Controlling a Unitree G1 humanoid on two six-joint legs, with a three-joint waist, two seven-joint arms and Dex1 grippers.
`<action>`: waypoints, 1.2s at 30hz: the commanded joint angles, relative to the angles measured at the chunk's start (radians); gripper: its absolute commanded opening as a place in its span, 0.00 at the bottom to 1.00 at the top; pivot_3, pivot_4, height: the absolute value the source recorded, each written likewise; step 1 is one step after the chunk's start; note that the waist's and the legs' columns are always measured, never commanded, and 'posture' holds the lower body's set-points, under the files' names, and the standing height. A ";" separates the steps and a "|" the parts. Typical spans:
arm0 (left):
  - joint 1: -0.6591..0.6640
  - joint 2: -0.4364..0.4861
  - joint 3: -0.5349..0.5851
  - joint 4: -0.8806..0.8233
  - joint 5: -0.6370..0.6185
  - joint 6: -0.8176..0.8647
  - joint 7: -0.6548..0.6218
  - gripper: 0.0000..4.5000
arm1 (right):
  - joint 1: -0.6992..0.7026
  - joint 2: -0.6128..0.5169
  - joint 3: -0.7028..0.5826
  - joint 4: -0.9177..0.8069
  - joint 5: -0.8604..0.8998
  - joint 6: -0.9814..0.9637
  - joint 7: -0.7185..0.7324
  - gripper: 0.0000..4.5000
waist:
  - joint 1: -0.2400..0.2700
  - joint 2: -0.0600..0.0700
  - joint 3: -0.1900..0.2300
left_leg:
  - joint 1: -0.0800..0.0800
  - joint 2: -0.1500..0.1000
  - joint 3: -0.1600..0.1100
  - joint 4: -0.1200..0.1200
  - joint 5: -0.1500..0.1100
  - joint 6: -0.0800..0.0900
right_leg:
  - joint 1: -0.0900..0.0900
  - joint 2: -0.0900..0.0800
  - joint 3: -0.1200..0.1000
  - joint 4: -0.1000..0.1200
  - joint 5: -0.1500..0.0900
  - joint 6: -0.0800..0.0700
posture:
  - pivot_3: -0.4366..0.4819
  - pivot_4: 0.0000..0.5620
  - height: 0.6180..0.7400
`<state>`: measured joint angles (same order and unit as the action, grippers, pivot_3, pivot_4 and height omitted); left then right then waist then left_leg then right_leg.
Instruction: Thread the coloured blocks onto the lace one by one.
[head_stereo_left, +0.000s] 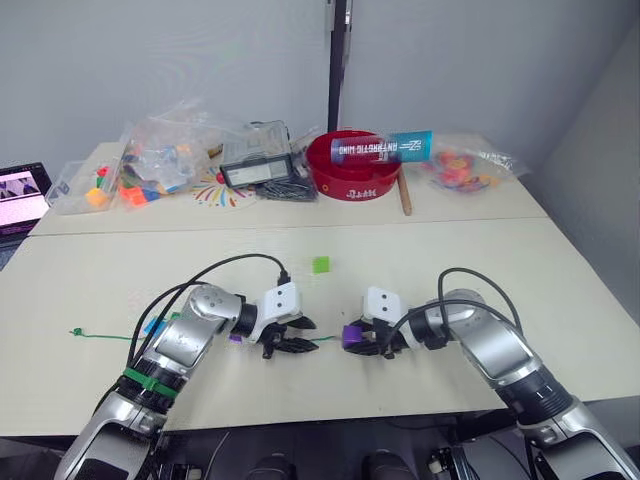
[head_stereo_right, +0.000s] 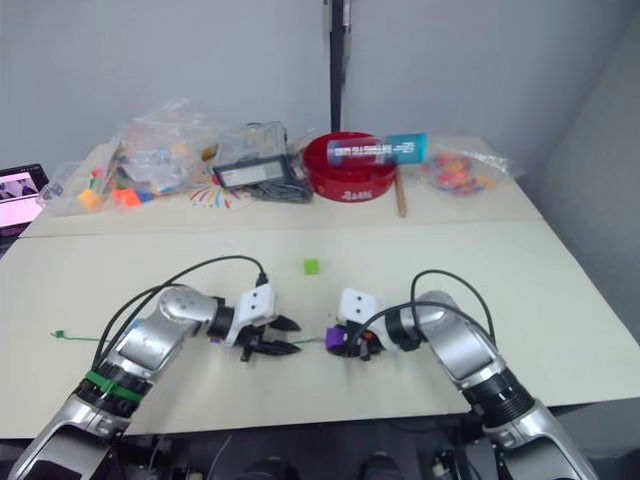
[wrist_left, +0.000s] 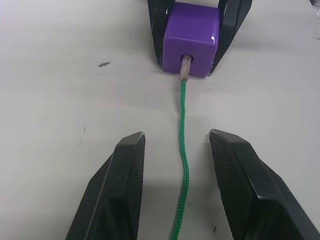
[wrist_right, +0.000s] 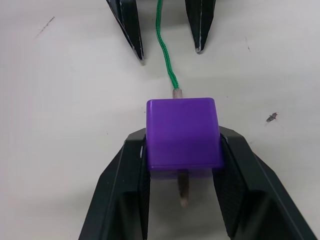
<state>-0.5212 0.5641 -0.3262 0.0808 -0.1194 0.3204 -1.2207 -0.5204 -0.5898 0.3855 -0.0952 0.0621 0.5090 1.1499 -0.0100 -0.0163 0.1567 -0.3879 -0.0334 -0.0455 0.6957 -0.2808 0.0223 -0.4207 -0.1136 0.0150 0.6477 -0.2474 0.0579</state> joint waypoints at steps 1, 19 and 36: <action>-0.008 -0.021 -0.006 0.008 0.005 -0.020 0.015 0.48 | 0.013 -0.005 0.015 -0.006 0.001 0.001 0.001 0.27 | -0.001 0.000 0.000 | 0.000 0.000 0.000 0.000 0.000 0.000 | 0.000 0.000 0.000 0.000 0.000 0.000 | 0.48 0.27 1.00; -0.066 -0.125 -0.056 0.030 0.012 -0.033 0.013 0.00 | 0.024 -0.016 0.011 -0.026 0.005 0.020 -0.001 0.27 | -0.001 0.000 0.000 | 0.000 0.000 0.000 0.000 0.000 0.000 | 0.000 0.000 0.000 0.000 0.000 0.000 | 0.48 0.27 1.00; -0.033 -0.079 -0.009 -0.044 -0.037 -0.001 0.013 0.47 | 0.011 0.001 -0.006 -0.029 0.020 0.023 -0.011 0.44 | -0.002 0.000 0.000 | 0.000 0.000 0.000 0.000 0.000 0.000 | -0.001 0.000 0.000 0.000 0.000 0.000 | 0.48 0.27 1.00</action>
<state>-0.5495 0.4805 -0.3660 0.0765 -0.1265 0.3143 -1.2082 -0.5096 -0.5958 0.3801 -0.1156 0.0679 0.5287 1.1457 -0.0123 -0.0164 0.1567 -0.3883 -0.0335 -0.0455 0.6956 -0.2808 0.0223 -0.4213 -0.1138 0.0150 0.6478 -0.2474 0.0579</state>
